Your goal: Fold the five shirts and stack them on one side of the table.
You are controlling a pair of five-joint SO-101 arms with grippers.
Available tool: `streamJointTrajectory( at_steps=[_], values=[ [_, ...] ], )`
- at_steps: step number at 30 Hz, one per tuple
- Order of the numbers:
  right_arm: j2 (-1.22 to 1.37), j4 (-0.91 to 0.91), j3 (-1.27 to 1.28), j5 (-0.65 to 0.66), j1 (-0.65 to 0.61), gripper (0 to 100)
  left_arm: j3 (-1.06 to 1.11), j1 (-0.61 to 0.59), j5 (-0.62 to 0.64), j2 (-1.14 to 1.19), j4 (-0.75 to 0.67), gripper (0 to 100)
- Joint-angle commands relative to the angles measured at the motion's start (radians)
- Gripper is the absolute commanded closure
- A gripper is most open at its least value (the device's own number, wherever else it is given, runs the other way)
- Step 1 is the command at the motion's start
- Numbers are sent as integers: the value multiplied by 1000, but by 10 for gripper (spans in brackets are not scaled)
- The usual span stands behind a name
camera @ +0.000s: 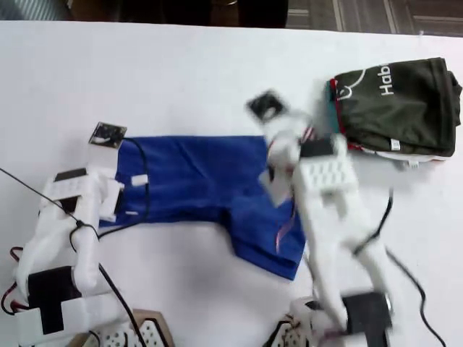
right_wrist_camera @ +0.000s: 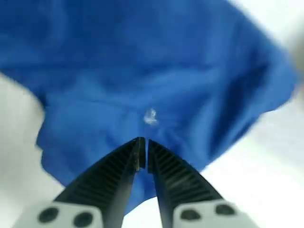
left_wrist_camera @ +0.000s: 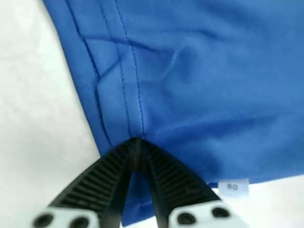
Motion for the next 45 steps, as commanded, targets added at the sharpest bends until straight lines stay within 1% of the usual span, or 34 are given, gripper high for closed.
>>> streamJointTrajectory(
  at_steps=[1, 6, 12, 14, 16, 18, 22, 25, 32, 34, 37, 40, 43, 45],
  values=[
    [-180, -110, 253, -8, -71, 979, -15, 12, 6, -3, -12, 973],
    [-186, -127, 331, 0, -139, 979, -15, 12, 6, -3, -12, 973],
    [-186, -127, 440, 6, -137, 979, -15, 12, 6, -3, -12, 973],
    [-186, -140, 474, 77, -134, 979, -15, 12, 6, -3, -12, 973],
    [-186, -154, 491, 153, -105, 979, -15, 12, 6, -3, -12, 973],
    [-186, -156, 494, 199, -56, 979, -15, 12, 6, -3, -12, 973],
    [-194, -154, 491, 278, 58, 979, -15, 12, 6, -3, -12, 973],
    [-197, -114, 460, 296, 77, 979, -15, 12, 6, -3, -12, 973],
    [-197, 128, 269, 295, -36, 974, -15, 12, 6, -3, -14, 973],
    [-197, 173, 239, 295, -74, 933, -15, 12, 6, -3, -14, 973],
    [-193, 206, 238, 295, -148, 813, -15, 12, 8, -3, -14, 973],
    [-194, 200, 275, 295, -228, 733, -15, 12, 9, -3, -14, 973],
    [-188, 130, 344, 295, -295, 726, -15, 12, 11, -3, -14, 973],
    [-186, 68, 393, 295, -311, 726, -15, 12, 11, -3, -14, 973]
  ],
)
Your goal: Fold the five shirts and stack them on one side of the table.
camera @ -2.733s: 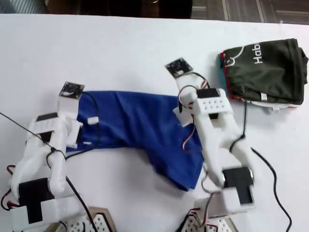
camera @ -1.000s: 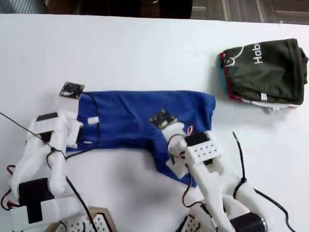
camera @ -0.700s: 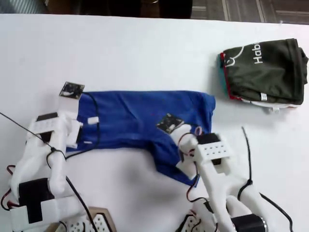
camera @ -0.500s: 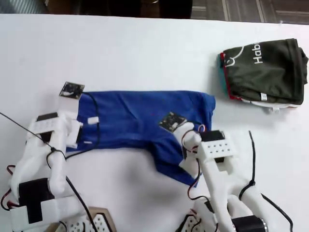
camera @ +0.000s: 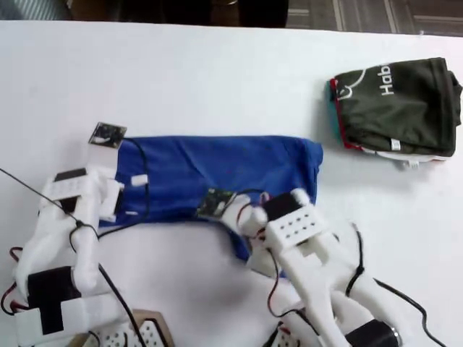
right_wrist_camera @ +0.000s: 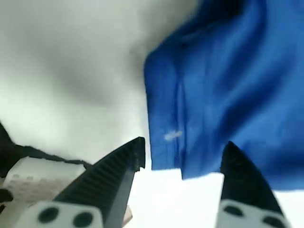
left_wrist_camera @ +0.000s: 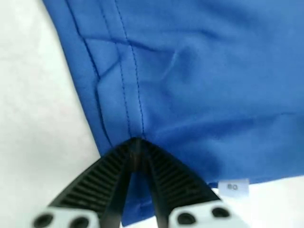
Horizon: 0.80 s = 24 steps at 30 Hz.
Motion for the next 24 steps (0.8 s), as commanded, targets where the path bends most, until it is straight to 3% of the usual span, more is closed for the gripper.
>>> streamJointTrajectory(
  at_steps=[1, 11, 17, 19, 22, 24],
  values=[
    [-24, -91, 57, 5, -33, 726, -15, 12, 11, -3, -14, 973],
    [1, -289, 175, 11, -33, 726, -13, 12, 11, -3, -14, 973],
    [252, -297, 91, 12, -35, 731, -13, 12, 11, -3, -14, 973],
    [335, -280, 38, 12, -35, 783, -13, 12, 11, -3, -14, 973],
    [420, -251, -20, 9, -33, 975, -12, 12, 11, -3, -14, 973],
    [443, -236, -37, 8, -18, 958, -12, 12, 11, -3, -14, 973]
  ],
)
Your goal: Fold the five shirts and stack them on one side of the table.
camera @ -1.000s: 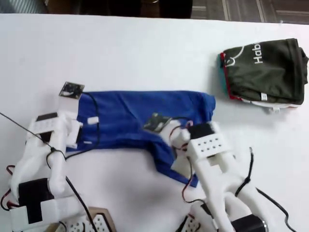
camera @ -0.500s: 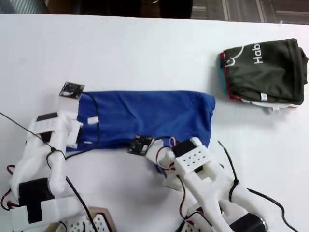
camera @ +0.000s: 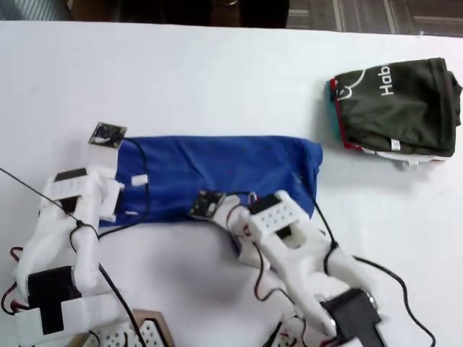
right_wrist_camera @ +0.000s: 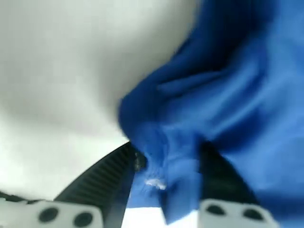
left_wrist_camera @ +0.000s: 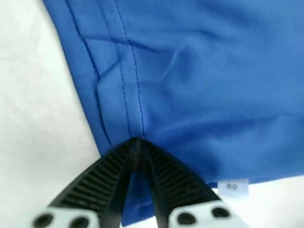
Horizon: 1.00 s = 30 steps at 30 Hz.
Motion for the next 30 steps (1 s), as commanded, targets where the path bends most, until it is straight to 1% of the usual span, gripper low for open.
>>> streamJointTrajectory(
  at_steps=[1, 2, 6, 7, 12, 15, 19, 28, 30],
  values=[
    [77, 31, -18, 6, 15, 962, -12, 12, 11, -3, -12, 973],
    [77, 31, -25, 6, 27, 983, -12, 12, 11, -3, -12, 973],
    [51, 71, -84, 11, 90, 980, -12, 12, 11, -3, -12, 973],
    [35, 94, -109, 29, 104, 980, -12, 12, 11, -3, -12, 973],
    [-68, 268, -318, 230, 194, 980, -12, 12, 11, -3, -12, 973],
    [-70, 314, -494, 252, 275, 980, -12, 12, 11, -3, -12, 973],
    [19, 349, -701, 252, 329, 980, -12, 12, 11, -3, -12, 973],
    [366, 354, -1005, 252, 332, 980, -12, 12, 11, -3, -12, 973],
    [424, 354, -1049, 250, 334, 963, -12, 12, 11, -3, -12, 973]
  ],
)
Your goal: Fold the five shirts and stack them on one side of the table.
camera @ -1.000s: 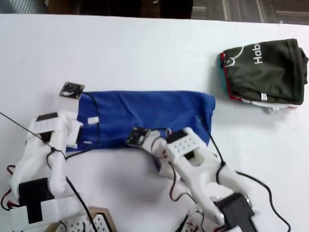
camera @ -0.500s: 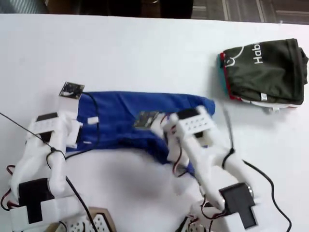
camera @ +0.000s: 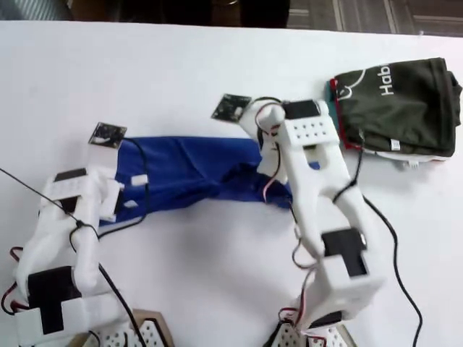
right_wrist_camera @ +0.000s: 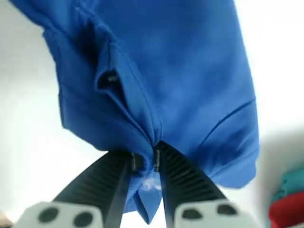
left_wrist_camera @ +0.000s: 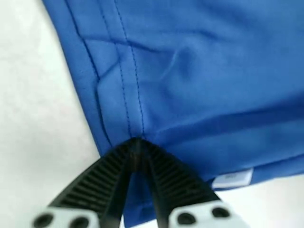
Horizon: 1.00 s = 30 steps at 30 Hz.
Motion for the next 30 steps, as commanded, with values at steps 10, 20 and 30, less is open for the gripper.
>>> streamJointTrajectory(
  at_steps=[10, 20, 30],
  values=[
    [110, 22, -272, -169, 45, 823, -12, 12, 11, -3, -12, 973],
    [18, 200, -259, -281, 104, 979, -12, 12, 11, -3, -12, 973],
    [-275, -245, 416, -304, 24, 978, -12, 12, 11, -3, -12, 973]
  ],
)
